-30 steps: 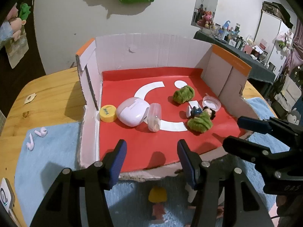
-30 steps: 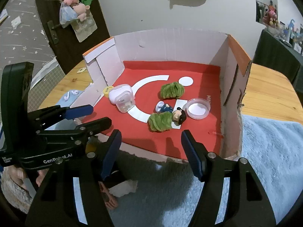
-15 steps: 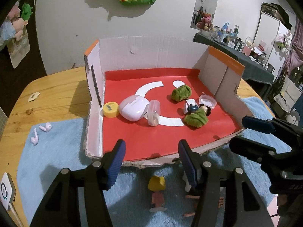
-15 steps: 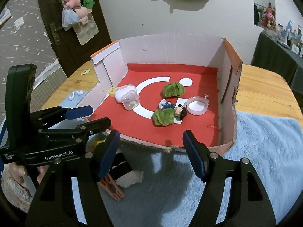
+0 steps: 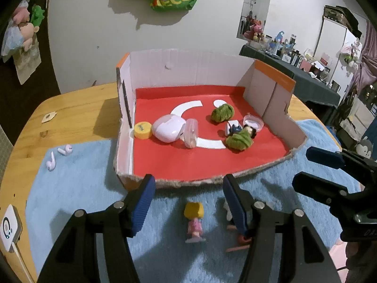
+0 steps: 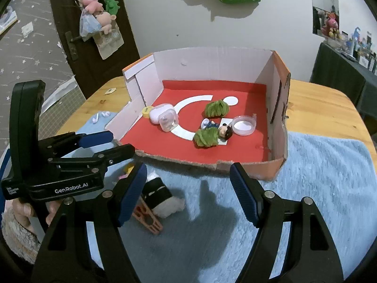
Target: Organize objects
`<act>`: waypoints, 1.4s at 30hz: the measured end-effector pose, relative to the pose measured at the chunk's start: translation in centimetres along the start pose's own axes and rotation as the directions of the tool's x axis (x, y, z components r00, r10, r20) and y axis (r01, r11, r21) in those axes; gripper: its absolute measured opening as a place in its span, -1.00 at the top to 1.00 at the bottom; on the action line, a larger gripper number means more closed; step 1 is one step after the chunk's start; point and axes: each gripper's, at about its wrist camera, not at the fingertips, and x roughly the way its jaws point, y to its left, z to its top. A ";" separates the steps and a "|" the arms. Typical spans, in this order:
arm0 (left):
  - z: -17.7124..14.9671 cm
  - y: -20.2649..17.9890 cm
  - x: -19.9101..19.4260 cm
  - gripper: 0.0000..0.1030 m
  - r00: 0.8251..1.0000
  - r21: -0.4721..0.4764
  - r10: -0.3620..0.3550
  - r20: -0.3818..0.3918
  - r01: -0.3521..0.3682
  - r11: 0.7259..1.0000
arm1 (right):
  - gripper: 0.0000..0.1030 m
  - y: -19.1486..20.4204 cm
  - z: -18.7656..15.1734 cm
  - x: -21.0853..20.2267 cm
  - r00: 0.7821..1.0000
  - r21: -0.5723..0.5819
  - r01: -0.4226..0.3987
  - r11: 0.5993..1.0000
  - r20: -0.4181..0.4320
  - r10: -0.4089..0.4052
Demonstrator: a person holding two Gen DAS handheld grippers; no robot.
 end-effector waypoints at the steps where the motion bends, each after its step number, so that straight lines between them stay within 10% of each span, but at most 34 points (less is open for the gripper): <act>1: -0.2 0.1 0.1 -0.21 1.000 -0.003 -0.002 -0.004 0.002 1.000 | -0.40 0.1 -0.2 0.0 1.000 -0.001 0.000 1.000 -0.002 0.000; 42: -4.5 0.8 1.5 0.01 0.996 0.011 0.043 -0.079 -0.043 0.999 | -0.39 3.5 -3.0 5.9 0.989 -0.154 0.041 0.987 -0.131 -0.062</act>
